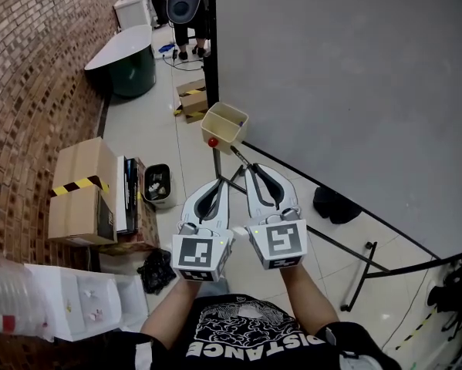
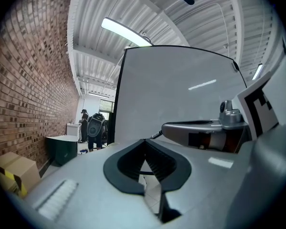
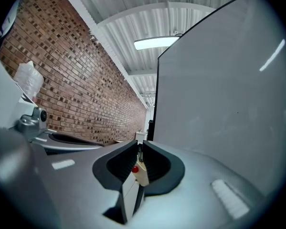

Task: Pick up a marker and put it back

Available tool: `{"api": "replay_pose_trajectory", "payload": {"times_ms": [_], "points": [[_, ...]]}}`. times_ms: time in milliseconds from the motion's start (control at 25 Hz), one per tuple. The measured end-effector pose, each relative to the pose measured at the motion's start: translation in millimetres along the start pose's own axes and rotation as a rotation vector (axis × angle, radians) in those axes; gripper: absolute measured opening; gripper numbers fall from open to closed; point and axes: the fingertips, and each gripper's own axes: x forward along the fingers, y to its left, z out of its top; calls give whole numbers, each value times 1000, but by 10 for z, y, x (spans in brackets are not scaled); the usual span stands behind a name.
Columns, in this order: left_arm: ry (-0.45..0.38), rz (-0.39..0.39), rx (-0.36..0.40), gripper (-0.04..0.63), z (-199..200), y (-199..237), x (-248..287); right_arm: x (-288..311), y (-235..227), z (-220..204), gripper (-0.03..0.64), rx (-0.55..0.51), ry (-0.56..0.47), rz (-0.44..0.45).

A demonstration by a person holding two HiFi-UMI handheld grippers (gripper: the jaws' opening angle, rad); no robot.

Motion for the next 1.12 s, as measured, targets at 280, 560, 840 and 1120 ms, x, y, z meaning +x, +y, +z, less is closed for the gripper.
{"api": "replay_pose_trajectory", "payload": {"times_ms": [280,560,840,1120], "points": [[15,-27,-6,5,-5,136,203,307,-76,-94,32,-23,26,-15],[33,-43,-8,5,-59,267,391,638,-173,-305,32,-30,85,-23],[44,-37,-24,6,-103,471,505,939,-181,-535,32,-42,147,-21],[53,-47,-31,5,-120,605,631,1182,-198,-743,32,-53,204,-16]]}}
